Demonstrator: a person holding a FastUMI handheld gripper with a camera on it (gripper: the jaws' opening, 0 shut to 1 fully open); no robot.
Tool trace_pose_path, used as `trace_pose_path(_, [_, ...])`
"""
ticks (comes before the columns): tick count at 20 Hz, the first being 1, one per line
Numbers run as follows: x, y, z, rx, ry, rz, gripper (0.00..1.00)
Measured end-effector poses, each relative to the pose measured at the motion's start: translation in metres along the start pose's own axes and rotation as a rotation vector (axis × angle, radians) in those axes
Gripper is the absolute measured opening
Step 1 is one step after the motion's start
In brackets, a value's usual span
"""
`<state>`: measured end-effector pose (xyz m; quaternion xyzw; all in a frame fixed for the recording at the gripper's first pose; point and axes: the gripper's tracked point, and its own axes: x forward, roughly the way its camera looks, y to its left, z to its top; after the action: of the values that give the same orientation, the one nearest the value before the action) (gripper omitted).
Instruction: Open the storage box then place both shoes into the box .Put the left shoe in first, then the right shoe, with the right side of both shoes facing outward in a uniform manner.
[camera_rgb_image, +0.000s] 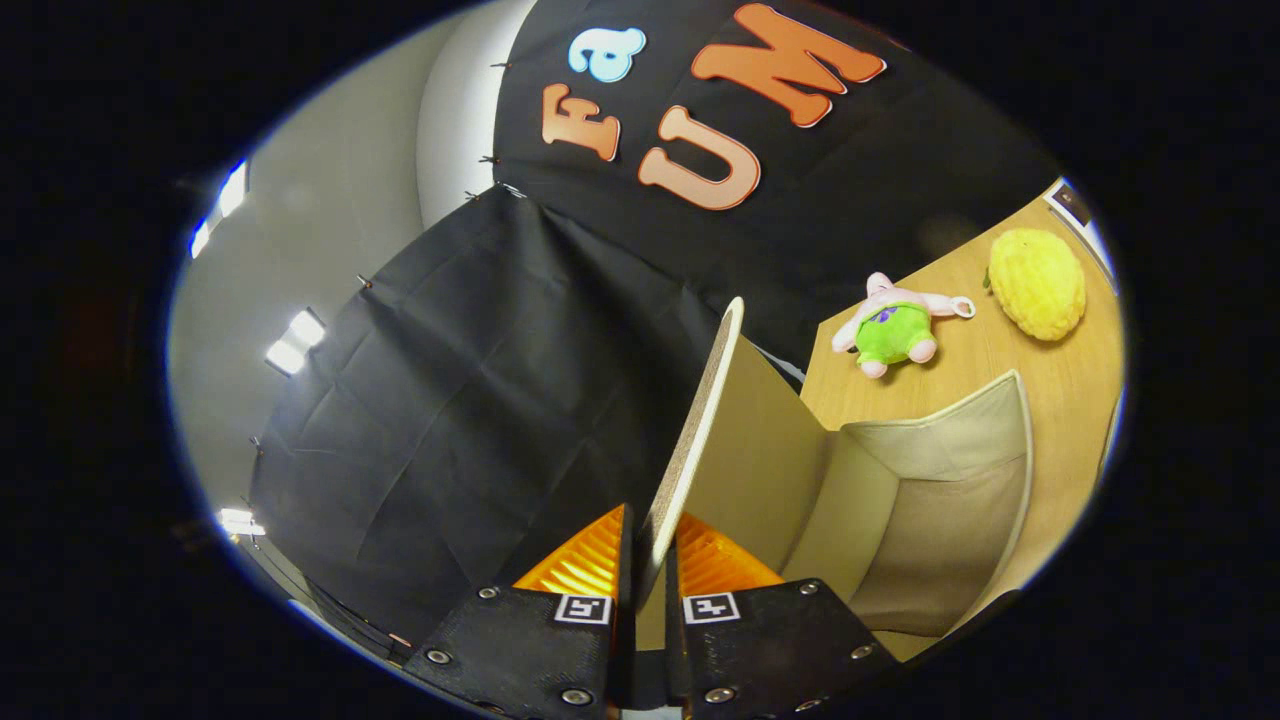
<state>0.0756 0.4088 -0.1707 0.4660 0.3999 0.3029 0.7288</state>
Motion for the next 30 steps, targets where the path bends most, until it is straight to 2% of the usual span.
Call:
trace_pose_path(8, [0.081, 0.029, -0.049, 0.031, 0.058, -0.045, 0.12])
trace_pose_path(13, [0.123, 0.019, -0.081, 0.054, 0.129, -0.106, 0.12])
trace_pose_path(17, [0.135, -0.002, -0.113, 0.090, 0.202, -0.184, 0.13])
trace_pose_path(19, [0.135, -0.004, -0.120, 0.097, 0.228, -0.172, 0.25])
trace_pose_path(20, [0.129, 0.001, -0.117, 0.086, 0.223, -0.157, 0.38])
trace_pose_path(21, [0.123, 0.006, -0.110, 0.070, 0.207, -0.144, 0.43])
trace_pose_path(22, [0.113, 0.015, -0.104, 0.045, 0.189, -0.129, 0.54])
trace_pose_path(24, [0.089, 0.027, -0.089, -0.021, 0.155, -0.098, 0.66])
trace_pose_path(25, [0.074, 0.031, -0.082, -0.059, 0.139, -0.091, 0.69])
trace_pose_path(28, [0.026, 0.022, -0.059, -0.196, 0.082, -0.138, 0.83])
trace_pose_path(30, [-0.011, 0.001, -0.038, -0.293, 0.031, -0.225, 0.88])
